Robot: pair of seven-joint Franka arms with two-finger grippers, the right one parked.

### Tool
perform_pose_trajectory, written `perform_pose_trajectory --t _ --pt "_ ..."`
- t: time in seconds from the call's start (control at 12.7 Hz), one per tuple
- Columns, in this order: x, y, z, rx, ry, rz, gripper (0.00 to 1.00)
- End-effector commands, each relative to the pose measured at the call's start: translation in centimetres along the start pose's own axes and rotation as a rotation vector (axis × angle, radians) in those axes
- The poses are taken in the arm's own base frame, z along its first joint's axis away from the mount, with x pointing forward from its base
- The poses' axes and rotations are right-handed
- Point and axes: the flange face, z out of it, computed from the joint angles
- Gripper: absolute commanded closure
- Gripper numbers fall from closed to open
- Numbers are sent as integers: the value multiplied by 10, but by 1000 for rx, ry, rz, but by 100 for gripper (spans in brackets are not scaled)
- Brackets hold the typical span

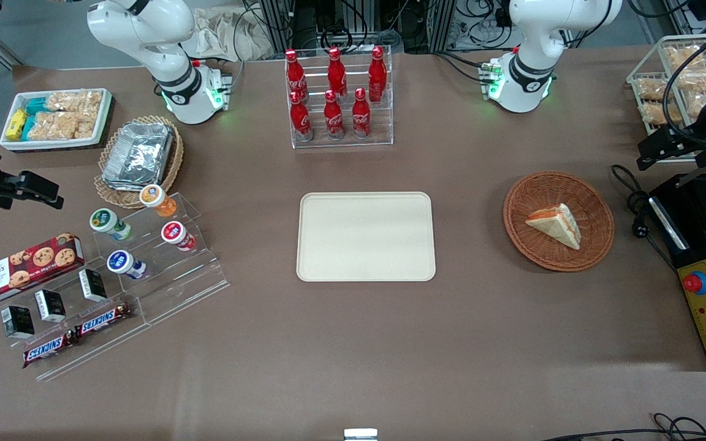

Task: Place sandwich from basket to tray
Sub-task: 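Move the left gripper down over the wrapped sandwich in the wicker basket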

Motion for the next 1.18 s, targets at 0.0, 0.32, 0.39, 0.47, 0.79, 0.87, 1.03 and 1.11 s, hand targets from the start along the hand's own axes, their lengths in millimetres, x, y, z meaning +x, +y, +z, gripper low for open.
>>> perform_pose_trajectory --t 0.0,0.32,0.39,0.47,0.79,0.87,1.03,1.11 --pt "0 -1 -3 3 -22 4 0" --pt "0 -2 -1 4 -34 -75 0" --pt "-1 -3 2 9 -46 -217 0" --pt "0 -1 8 15 -54 -335 0" --pt "-9 -6 39 15 -45 -592 0" --pt "-15 -7 56 4 -21 -644 0" --pt "-23 -7 92 -6 -6 -754 0" --pt "-25 -7 111 -2 -14 -787 0"
